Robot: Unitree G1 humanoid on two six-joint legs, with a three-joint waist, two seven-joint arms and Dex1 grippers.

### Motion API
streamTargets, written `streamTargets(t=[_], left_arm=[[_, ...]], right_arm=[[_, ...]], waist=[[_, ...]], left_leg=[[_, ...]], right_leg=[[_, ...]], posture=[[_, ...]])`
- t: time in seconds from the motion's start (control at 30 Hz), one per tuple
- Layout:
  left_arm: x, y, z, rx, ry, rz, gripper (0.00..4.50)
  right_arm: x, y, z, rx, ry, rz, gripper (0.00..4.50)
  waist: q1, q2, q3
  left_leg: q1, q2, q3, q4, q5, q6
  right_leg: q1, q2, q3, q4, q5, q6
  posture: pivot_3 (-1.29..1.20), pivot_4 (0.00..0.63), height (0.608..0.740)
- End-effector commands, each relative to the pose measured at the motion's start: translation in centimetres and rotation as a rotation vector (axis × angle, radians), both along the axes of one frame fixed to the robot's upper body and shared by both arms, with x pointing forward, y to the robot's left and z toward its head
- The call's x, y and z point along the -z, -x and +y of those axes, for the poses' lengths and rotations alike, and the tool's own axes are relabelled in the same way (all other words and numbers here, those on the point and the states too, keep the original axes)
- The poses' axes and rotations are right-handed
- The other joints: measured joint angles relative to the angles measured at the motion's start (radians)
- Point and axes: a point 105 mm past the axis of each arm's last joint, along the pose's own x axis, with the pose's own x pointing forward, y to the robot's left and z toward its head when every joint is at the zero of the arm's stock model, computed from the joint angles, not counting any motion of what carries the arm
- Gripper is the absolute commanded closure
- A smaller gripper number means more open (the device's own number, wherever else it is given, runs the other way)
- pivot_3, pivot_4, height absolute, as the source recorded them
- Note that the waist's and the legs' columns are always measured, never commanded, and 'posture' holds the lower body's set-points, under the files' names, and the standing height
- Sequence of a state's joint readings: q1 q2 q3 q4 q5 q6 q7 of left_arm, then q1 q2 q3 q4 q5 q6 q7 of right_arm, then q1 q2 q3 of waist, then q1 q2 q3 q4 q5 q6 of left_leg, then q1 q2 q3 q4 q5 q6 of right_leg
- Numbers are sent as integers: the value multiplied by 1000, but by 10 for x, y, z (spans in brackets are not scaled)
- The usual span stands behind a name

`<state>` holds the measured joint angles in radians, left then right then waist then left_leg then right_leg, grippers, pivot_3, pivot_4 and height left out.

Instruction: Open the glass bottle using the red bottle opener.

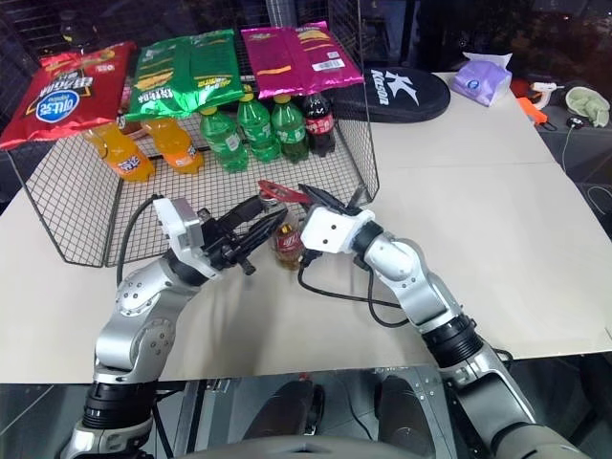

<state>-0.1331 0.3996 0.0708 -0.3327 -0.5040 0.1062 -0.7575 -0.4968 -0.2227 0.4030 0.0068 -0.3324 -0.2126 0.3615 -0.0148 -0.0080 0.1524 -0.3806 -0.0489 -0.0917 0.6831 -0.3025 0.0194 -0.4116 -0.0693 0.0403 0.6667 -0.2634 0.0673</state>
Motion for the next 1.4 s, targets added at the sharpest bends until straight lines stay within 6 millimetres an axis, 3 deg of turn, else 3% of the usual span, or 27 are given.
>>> streamTargets(t=[0.03, 0.43, 0.8, 1.4], left_arm=[[3, -1, -4, 5, 0, 20, 3030], [5, -2, -4, 9, -5, 25, 3030], [5, -3, -4, 7, -5, 24, 3030], [5, -3, -4, 8, -6, 25, 3030]], right_arm=[[7, 20, 18, -120, 44, -16, 4500], [10, 12, 14, -124, 245, -212, 4500], [-11, -2, 2, -83, 300, -381, 4500], [-48, -4, -5, -27, 266, -585, 4500]], waist=[[0, 0, 0], [0, 0, 0], [1, 0, 0], [-1, 0, 0]], left_leg=[[0, 0, 0, 0, 0, 0], [0, 0, 0, 0, 0, 0], [0, 0, 0, 0, 0, 0], [0, 0, 1, 0, 0, 0]], right_leg=[[0, 0, 0, 0, 0, 0], [0, 0, 0, 0, 0, 0], [1, 0, 0, 0, 0, 0], [0, 0, 0, 0, 0, 0]], posture=[[0, 150, 740], [0, 150, 740], [0, 150, 740], [0, 150, 740]])
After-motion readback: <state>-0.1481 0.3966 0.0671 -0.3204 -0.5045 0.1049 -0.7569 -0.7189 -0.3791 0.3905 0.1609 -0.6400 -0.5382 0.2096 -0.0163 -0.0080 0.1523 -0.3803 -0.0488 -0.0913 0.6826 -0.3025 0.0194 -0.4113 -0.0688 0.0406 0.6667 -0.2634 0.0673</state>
